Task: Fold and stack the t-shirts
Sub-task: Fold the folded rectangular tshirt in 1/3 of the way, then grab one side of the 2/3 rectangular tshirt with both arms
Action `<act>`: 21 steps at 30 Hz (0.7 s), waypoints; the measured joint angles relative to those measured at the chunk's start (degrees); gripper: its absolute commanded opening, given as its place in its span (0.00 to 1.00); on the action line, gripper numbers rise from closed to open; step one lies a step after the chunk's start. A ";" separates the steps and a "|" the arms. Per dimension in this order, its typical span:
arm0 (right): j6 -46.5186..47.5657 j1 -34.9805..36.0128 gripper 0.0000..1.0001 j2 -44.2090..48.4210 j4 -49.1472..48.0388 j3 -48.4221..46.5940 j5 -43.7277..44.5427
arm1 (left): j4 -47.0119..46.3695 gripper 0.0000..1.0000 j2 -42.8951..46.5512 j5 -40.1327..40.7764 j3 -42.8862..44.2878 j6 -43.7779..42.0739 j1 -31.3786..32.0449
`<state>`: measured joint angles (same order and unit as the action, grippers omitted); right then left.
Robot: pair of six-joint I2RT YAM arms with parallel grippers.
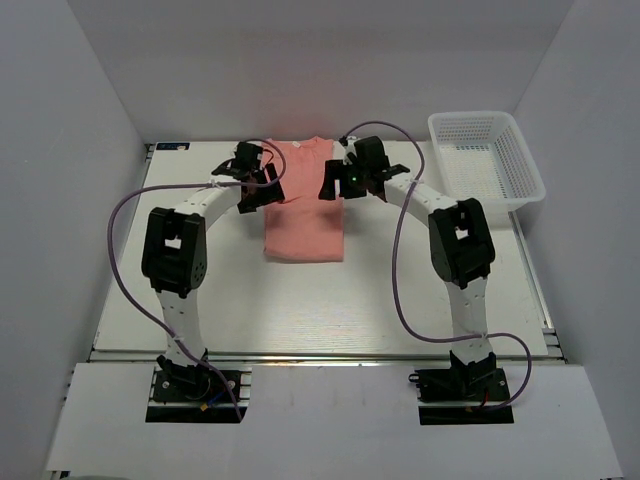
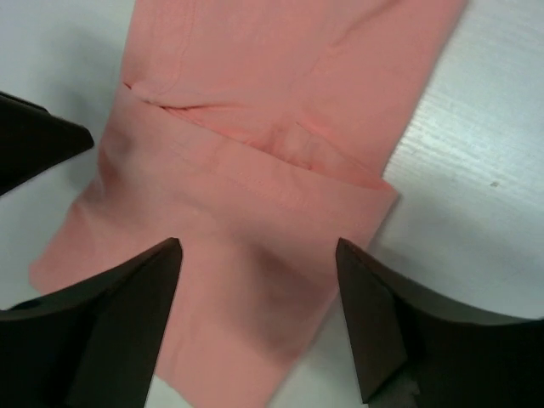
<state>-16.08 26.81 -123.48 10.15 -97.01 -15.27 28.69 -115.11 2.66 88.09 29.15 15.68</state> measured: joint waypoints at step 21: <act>-3.04 -0.44 0.90 24.04 -4.57 30.23 -4.35 | -7.43 0.67 19.71 -9.09 -26.77 -1.62 0.33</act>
<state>-19.11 26.37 -99.44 5.58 -66.78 -19.62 21.26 -95.39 -6.44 61.32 27.53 16.01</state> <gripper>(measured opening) 0.904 0.765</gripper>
